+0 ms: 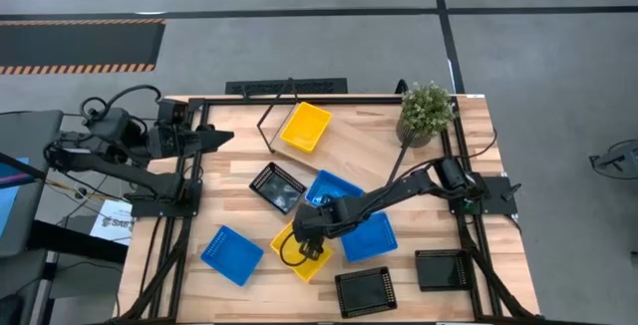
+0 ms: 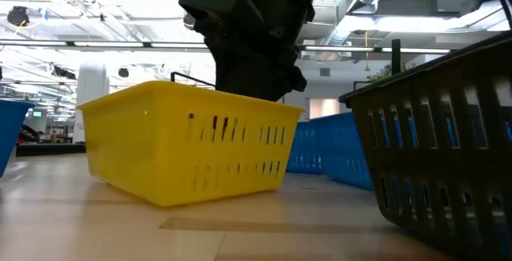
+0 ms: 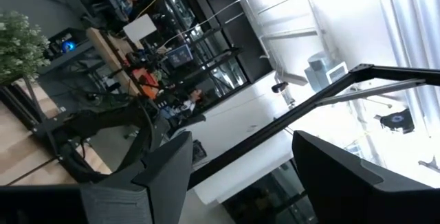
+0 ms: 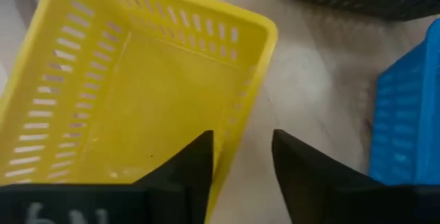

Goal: Stack baskets on shelf by color
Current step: Stack the yellow bin on the top of the yellow bin on the shelf

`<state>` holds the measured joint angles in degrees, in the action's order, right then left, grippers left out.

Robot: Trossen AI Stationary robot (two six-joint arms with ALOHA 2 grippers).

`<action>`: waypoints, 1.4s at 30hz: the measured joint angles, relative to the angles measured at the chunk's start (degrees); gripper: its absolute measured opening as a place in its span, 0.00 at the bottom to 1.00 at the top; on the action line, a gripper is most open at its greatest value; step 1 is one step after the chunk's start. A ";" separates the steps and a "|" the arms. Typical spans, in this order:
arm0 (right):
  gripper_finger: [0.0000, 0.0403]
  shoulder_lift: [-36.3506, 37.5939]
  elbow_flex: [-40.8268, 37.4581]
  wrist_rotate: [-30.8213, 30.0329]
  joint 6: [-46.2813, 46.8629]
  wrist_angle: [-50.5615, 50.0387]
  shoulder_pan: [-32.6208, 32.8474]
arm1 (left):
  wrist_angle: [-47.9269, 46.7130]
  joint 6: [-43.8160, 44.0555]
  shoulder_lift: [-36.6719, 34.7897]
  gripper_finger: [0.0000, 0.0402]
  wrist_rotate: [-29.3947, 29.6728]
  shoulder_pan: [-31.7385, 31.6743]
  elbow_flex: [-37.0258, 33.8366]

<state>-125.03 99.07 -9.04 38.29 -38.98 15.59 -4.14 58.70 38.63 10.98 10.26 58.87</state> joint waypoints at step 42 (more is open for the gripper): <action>0.04 15.63 -0.01 -24.38 56.91 6.47 -24.19 | 2.08 -5.16 -9.62 0.59 17.46 0.02 0.02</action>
<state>-109.40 99.06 -33.42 95.20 -32.52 -8.61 -2.07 53.54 29.01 28.45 10.28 58.89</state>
